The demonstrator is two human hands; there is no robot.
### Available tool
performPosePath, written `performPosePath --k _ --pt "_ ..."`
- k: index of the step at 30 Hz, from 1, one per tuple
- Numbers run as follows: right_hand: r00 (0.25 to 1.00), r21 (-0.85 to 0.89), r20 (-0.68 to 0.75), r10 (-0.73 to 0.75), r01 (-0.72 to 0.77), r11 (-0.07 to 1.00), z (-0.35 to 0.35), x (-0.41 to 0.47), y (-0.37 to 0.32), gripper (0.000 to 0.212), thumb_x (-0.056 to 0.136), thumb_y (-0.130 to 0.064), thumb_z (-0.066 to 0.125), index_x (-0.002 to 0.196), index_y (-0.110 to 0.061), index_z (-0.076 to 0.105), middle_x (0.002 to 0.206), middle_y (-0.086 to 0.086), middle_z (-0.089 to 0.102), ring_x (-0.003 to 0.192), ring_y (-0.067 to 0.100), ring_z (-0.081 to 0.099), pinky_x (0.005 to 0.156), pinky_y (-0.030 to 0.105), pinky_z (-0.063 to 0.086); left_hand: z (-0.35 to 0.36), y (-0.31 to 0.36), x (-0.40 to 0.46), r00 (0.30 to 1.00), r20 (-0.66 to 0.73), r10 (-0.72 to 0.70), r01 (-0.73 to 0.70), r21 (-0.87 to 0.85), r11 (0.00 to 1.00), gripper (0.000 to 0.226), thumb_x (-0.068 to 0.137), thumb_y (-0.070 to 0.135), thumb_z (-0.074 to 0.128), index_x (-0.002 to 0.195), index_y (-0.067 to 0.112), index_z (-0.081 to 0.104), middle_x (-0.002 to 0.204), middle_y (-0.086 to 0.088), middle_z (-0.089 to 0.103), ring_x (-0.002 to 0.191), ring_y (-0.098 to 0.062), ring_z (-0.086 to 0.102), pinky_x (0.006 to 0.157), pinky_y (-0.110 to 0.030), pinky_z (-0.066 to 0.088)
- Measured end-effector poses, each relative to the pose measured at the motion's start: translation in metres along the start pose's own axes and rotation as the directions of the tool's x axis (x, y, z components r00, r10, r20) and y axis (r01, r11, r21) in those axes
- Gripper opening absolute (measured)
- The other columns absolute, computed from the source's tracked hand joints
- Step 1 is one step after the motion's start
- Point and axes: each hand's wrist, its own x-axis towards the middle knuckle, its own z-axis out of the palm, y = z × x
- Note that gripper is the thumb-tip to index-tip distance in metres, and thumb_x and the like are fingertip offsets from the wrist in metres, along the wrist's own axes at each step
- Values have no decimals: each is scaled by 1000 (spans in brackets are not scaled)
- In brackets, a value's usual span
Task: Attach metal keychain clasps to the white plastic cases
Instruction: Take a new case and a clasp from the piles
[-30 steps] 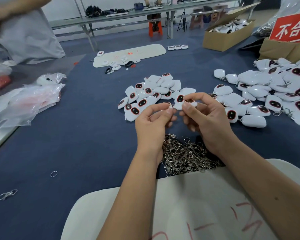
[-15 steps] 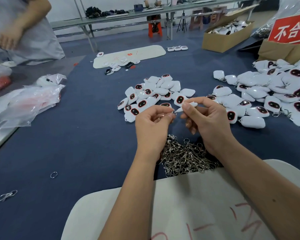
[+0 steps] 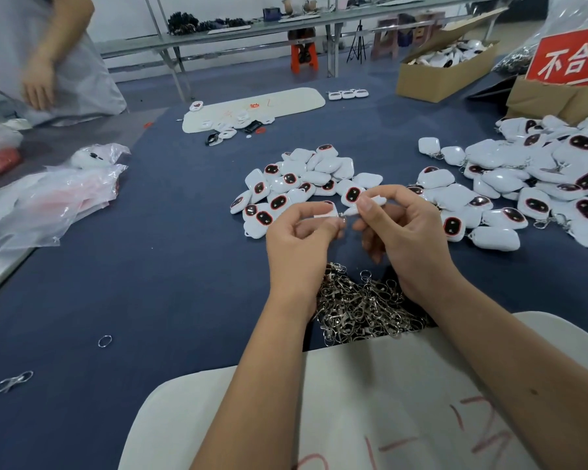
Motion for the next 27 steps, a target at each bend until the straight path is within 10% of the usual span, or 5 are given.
performPosePath --k 17,27 --pt "997 9 66 -34 33 999 -1 -1 1 23 89 -23 79 105 -13 68 74 27 68 52 23 56 43 27 44 0 5 0 978 34 -206 206 -298 932 10 93 -3 69 91 6 71 78 -8 76 71 -13 70 66 -18 56" --pt "999 11 38 0 0 1000 -1 -1 2 24 92 -23 77 108 -9 66 78 13 76 48 18 55 42 25 44 -3 3 2 996 -58 66 -58 122 991 12 87 -3 74 85 9 73 67 -3 70 68 -13 68 69 -23 55"
